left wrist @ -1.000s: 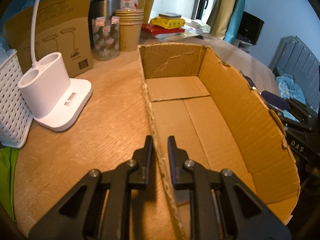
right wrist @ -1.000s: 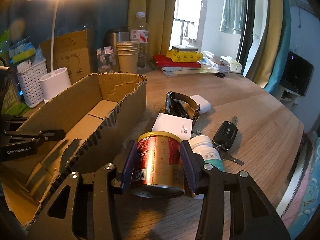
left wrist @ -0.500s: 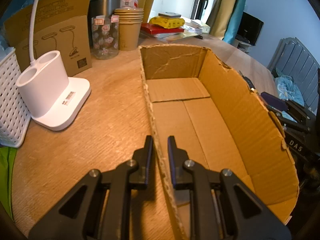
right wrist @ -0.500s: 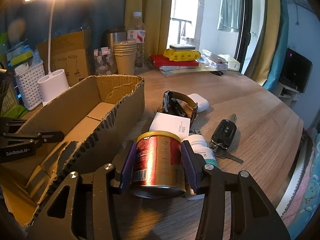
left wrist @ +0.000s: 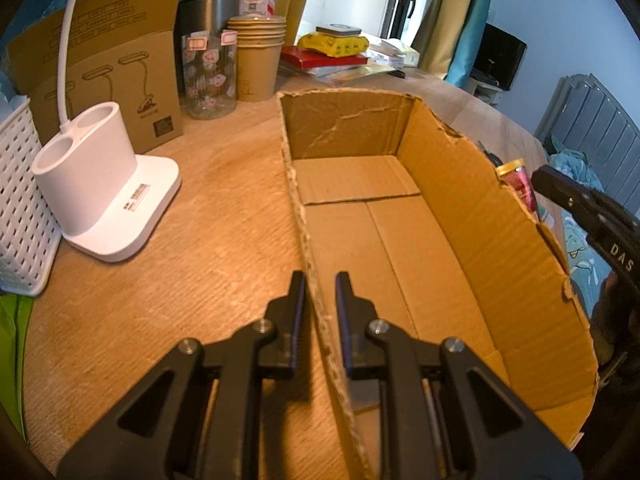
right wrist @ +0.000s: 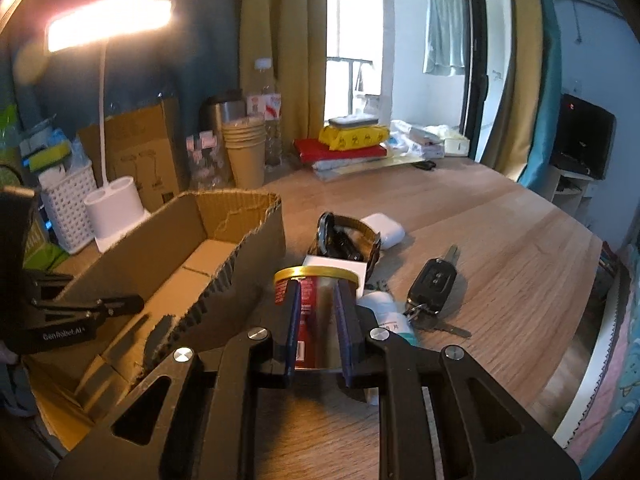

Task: Organize rigid objects
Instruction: 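Lift the red can with the right gripper and carry it over the box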

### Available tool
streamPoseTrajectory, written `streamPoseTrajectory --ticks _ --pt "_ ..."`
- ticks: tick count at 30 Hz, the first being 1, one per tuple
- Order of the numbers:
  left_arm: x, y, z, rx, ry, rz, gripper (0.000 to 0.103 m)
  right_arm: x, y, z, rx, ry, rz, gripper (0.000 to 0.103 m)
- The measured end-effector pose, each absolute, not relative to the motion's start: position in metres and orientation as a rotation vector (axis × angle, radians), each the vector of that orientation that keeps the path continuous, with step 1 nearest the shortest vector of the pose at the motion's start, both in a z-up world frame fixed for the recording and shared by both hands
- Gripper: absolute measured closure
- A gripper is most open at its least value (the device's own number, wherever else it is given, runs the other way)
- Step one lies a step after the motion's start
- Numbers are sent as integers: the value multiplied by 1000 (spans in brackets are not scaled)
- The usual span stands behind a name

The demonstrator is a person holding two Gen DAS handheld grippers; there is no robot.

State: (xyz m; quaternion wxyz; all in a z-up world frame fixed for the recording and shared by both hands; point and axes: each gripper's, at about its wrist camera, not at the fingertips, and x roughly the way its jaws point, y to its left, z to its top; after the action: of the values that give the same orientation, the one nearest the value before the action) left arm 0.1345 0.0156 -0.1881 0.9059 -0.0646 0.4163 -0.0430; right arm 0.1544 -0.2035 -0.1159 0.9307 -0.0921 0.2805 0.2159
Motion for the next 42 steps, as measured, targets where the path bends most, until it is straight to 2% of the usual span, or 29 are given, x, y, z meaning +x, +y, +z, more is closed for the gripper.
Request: streamPoseTrajectory --ticks 3,5,6,7,18,25,36,42 --pt "134 16 -188 -133 860 -89 88 156 -199 -119 -207 597 452 82" --pt "134 16 -188 -132 859 -89 88 157 -194 -119 -229 600 436 65" --pt "135 16 -188 -132 859 -89 88 160 -192 -120 -232 615 443 49" --pt "134 15 -188 -132 859 -89 88 165 -190 -122 -231 642 454 44" --pt "134 15 -188 -131 859 -90 88 211 -166 -131 -357 825 545 44" --pt "134 15 -188 -129 860 -92 88 202 -168 -135 -371 809 560 43" --pt "134 14 -188 -129 861 -93 86 188 -157 -162 -588 778 491 42" --pt "134 15 -188 -127 860 -93 86 190 -164 -158 -495 763 516 43"
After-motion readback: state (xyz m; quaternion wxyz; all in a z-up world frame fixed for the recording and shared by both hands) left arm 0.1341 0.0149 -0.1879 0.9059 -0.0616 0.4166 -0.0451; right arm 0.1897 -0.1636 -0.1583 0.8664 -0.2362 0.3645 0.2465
